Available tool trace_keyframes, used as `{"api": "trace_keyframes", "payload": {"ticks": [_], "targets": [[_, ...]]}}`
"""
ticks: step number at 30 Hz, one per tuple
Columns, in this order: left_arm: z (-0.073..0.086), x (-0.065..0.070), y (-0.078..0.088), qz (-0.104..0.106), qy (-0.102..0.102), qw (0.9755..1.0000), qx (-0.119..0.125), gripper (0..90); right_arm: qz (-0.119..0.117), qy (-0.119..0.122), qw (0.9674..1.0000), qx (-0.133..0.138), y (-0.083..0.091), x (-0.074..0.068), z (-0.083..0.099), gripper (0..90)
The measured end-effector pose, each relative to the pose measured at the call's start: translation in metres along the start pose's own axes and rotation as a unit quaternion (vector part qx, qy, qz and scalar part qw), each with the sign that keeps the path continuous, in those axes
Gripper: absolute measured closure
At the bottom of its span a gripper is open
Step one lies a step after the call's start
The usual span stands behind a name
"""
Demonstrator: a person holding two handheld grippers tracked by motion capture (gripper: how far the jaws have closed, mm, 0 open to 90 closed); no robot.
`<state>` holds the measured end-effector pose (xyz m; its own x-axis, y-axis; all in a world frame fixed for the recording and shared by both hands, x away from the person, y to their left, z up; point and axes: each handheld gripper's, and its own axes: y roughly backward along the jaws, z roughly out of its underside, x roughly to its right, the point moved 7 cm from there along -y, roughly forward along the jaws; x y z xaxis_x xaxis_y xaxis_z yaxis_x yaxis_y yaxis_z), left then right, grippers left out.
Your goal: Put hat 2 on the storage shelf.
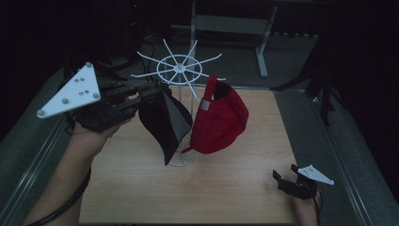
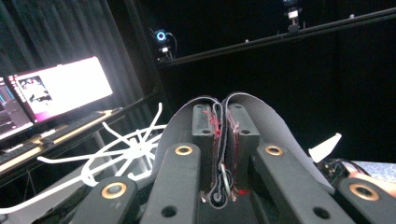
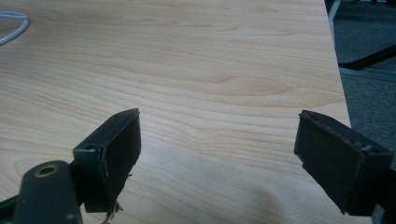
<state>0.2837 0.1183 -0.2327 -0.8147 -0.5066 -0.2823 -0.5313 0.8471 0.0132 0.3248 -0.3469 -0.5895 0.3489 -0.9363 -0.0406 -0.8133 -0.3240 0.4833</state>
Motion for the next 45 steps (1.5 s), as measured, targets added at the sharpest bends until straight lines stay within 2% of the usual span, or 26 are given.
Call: {"api": "trace_keyframes", "payload": {"ticks": [4,9,17,21,26,29,32,35,37,45], "targets": [[0.000,0.006,-0.006,0.017,0.009,0.9998,-0.001,84.6,0.001,0.000,1.0000,0.000,0.000,0.000,0.000,14.6],[0.004,0.016,-0.011,0.027,0.011,0.9995,-0.010,84.5,0.002,0.001,1.0000,-0.004,-0.001,0.000,0.000,14.6],[0.029,0.027,-0.018,0.011,0.007,0.9991,-0.040,84.3,0.001,0.000,1.0000,-0.004,0.000,0.000,0.000,14.6],[0.041,0.030,-0.020,0.004,0.014,0.9986,-0.051,84.3,0.001,0.000,1.0000,-0.004,-0.001,0.000,0.000,14.6],[0.055,0.030,-0.020,-0.014,0.027,0.9981,-0.053,84.0,0.001,-0.001,1.0000,-0.003,0.000,0.001,0.000,14.7],[0.059,0.029,-0.018,-0.020,0.035,0.9982,-0.046,83.0,0.001,-0.002,1.0000,0.000,0.000,0.001,0.000,14.6],[0.060,0.028,-0.015,-0.027,0.037,0.9980,-0.044,75.7,0.001,-0.001,1.0000,0.000,0.000,0.001,0.000,14.6],[0.060,0.029,-0.013,-0.026,0.033,0.9980,-0.048,60.8,0.000,-0.001,1.0000,-0.001,0.000,0.001,0.000,14.6],[0.062,0.029,-0.011,-0.024,0.032,0.9980,-0.050,59.4,0.000,-0.002,1.0000,0.000,0.000,0.001,0.000,14.7],[0.072,0.026,0.010,-0.045,0.056,0.9963,-0.048,54.2,-0.001,-0.002,1.0000,-0.001,0.000,0.001,0.000,14.6]]}}
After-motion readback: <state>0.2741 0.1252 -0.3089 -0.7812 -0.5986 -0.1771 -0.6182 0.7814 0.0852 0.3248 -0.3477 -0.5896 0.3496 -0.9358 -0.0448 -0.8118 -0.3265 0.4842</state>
